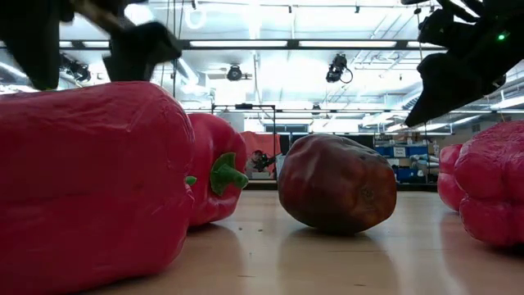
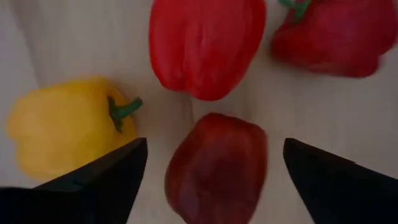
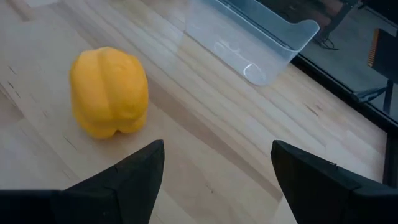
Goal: Sort produce into baskets
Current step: Put the red apple into the top black bin
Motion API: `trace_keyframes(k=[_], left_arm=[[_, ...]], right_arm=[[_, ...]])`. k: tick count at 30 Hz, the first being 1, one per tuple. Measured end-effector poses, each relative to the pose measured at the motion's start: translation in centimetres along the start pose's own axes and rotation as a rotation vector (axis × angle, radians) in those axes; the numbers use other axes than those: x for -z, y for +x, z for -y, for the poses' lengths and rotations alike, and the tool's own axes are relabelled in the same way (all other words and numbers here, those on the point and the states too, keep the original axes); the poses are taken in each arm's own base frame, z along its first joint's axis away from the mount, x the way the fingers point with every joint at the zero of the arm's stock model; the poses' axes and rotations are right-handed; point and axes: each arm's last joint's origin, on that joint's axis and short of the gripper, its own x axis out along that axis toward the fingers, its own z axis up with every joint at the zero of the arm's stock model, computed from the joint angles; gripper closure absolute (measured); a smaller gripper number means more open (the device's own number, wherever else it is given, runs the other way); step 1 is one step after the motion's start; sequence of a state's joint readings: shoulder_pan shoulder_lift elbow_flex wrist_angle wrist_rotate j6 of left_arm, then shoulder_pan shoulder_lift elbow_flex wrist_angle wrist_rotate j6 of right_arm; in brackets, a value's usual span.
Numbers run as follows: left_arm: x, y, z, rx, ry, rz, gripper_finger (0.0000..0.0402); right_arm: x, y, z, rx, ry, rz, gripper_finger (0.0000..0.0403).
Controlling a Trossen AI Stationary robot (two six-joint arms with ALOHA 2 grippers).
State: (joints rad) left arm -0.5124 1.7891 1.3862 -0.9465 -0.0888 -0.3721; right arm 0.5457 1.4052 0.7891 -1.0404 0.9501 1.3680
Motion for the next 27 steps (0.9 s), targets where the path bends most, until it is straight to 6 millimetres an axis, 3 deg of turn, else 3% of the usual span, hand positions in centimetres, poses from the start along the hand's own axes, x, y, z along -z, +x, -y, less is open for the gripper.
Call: trace_keyframes(k=[10, 15, 23, 27], left_arm=[[0.8, 4.1, 1.1, 0.073, 0.072, -0.226, 0.0018], [1.2, 4.3, 0.6, 0.04, 0.062, -0.288, 0.0031], [1.4, 4.3, -0.2, 0.005, -0.025, -0.343, 0.0122], [1.4, 4.3, -0.2, 0.007, -0.03, -0.346, 0.0119]], right_arm=[[0.1, 0.0, -0.1, -0.009, 0.001, -0.033, 0.0097], [0.1, 0.0, -0.1, -0.009, 0.001, -0.034, 0.0097], [0.1, 0.0, -0.1, -0.013, -0.002, -0.034, 0.0097], [0.1, 0.0, -0.1, -0.012, -0.003, -0.034, 0.0097]])
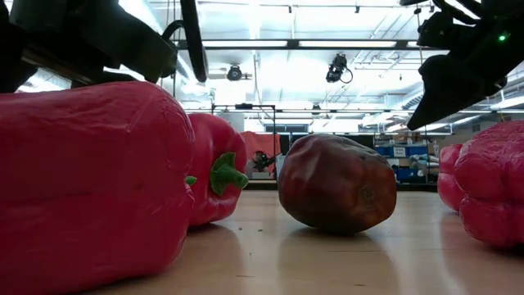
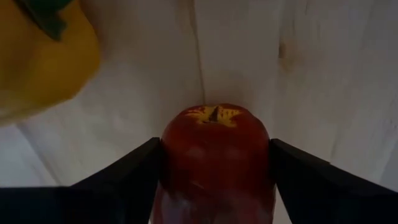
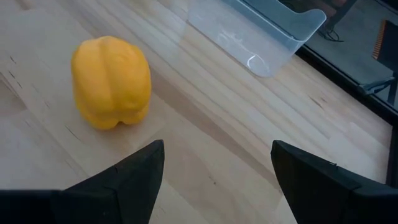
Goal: Sort produce into baskets
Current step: Put the red apple into the top black bin
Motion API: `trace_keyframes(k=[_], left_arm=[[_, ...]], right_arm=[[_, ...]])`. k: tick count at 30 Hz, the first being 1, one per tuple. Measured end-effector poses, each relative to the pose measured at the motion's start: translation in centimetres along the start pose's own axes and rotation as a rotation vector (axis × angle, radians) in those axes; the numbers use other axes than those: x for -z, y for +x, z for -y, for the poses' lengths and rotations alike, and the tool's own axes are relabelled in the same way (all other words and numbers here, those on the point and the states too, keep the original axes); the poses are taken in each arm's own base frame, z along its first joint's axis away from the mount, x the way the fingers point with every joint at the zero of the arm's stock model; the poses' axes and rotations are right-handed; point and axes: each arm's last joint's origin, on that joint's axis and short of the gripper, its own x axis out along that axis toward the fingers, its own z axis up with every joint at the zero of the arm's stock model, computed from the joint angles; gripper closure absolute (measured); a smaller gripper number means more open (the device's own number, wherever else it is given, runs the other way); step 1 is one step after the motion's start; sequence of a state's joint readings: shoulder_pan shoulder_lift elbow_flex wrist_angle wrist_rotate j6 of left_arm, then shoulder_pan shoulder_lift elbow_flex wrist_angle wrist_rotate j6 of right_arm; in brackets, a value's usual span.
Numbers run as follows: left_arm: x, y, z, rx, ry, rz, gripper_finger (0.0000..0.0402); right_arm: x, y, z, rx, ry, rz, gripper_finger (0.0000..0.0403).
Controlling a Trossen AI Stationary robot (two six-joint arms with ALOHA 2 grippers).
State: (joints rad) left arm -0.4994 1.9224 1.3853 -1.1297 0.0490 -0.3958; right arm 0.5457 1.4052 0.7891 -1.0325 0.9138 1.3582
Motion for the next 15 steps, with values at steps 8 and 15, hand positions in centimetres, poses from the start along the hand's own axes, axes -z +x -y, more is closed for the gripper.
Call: trace_keyframes(k=[8, 15], left_arm=[[-0.5, -0.4, -1.4, -0.045, -0.044, 0.016, 0.0128], [0.8, -5.4, -6.8, -0.158, -0.169, 0.161, 0.0128]], right_arm=[[0.0, 0.0, 0.0, 0.0, -0.008, 0.0, 0.0097], [0.0, 0.0, 0.0, -0.001, -0.002, 0.0, 0.0097]])
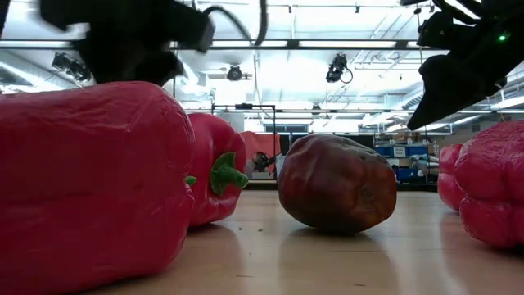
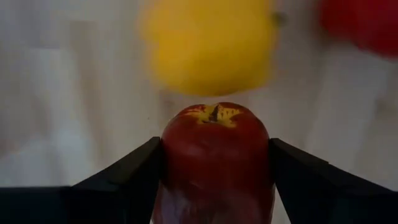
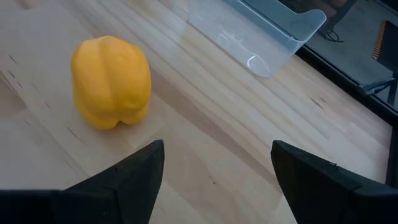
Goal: Sort produce into baskets
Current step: Put the red apple into the top black bin
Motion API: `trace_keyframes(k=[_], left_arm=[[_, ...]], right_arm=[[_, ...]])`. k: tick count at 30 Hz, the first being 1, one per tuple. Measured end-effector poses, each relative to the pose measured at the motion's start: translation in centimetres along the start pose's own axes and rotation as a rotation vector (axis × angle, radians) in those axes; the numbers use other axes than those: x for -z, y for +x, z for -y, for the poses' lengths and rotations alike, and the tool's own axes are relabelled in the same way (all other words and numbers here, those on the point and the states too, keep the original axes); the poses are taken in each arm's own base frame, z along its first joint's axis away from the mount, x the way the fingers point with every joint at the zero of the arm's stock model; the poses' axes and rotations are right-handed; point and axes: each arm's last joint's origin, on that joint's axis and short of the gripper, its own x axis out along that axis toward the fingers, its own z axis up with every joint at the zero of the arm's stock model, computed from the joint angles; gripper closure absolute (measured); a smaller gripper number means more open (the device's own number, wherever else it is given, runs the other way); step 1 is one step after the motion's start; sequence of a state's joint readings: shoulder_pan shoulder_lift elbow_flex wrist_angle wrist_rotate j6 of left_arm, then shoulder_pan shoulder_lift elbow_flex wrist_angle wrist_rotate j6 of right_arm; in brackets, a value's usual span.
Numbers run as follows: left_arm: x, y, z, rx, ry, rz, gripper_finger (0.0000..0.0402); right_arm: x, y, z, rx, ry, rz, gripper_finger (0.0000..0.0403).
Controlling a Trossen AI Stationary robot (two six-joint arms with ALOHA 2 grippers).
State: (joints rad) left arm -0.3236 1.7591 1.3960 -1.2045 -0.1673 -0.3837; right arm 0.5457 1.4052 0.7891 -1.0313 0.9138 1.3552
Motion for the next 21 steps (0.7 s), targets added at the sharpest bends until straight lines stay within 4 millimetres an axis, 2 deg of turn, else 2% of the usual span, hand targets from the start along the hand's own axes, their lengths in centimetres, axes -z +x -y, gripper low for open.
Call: trace_keyframes(k=[5, 10, 15, 21], left_arm=[[0.8, -4.2, -6.6, -0.083, -0.121, 0.178, 0.0128], [1.9, -6.2, -13.7, -0.268, -0.277, 0.274, 0.0128], [1.5, -5.5, -20.2, -0.389, -0.428, 0.327, 0.0128], [0.5, -3.6, -26.1, -0.454, -0.504, 0.384, 0.0117]], right_arm=[[0.0, 0.0, 0.0, 0.0, -0.002, 0.0, 0.0097], [0.0, 0.0, 0.0, 0.004, -0.005, 0.013, 0.0097], [-0.3, 0.3, 0.1, 0.016, 0.01, 0.024, 0.0097], [-0.4, 0.5, 0.1, 0.026, 0.034, 0.022, 0.0097]])
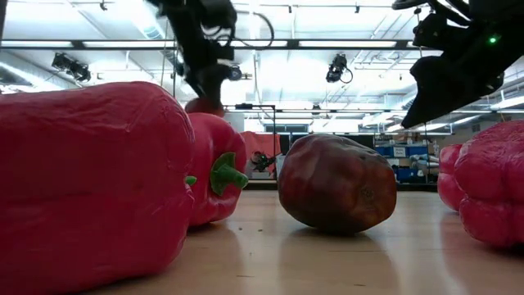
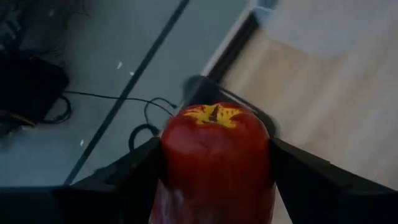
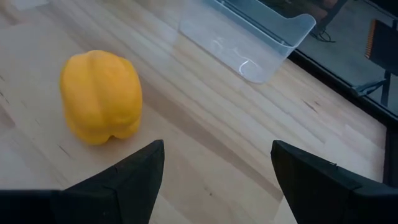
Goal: Sort produce into baskets
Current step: Put the red apple into the top black bin
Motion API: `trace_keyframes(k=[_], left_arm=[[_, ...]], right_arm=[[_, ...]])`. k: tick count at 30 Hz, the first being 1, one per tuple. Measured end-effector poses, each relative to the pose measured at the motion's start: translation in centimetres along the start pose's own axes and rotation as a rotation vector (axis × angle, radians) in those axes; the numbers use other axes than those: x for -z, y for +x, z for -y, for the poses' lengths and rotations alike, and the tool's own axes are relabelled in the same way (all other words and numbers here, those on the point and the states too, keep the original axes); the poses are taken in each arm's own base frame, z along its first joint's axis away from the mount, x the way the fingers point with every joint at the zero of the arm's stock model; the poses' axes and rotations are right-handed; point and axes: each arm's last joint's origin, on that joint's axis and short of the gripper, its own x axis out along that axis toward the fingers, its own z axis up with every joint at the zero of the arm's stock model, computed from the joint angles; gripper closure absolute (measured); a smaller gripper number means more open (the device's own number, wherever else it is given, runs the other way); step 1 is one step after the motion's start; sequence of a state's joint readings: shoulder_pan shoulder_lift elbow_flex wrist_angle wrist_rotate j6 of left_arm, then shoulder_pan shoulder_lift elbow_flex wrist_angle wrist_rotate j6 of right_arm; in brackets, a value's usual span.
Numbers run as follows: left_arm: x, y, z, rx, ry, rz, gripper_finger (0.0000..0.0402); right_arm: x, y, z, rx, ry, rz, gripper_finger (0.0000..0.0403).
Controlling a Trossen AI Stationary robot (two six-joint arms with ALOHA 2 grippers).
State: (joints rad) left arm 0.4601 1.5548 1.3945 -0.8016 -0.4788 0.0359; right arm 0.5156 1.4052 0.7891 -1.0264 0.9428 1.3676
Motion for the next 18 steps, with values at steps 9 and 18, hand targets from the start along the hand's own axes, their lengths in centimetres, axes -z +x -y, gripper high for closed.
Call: trace_keyframes(k=[9, 18], left_arm=[[1.3, 5.9, -1.9, 0.017, -0.042, -0.212, 0.0098], [1.7, 6.9, -1.4, 0.02, 0.012, -0.269, 0.0097]], right_arm=[[0.0, 0.0, 0.0, 0.0, 0.002, 0.001, 0.0097], [0.0, 0.0, 0.0, -0.001, 0.002, -0.002, 0.0097]])
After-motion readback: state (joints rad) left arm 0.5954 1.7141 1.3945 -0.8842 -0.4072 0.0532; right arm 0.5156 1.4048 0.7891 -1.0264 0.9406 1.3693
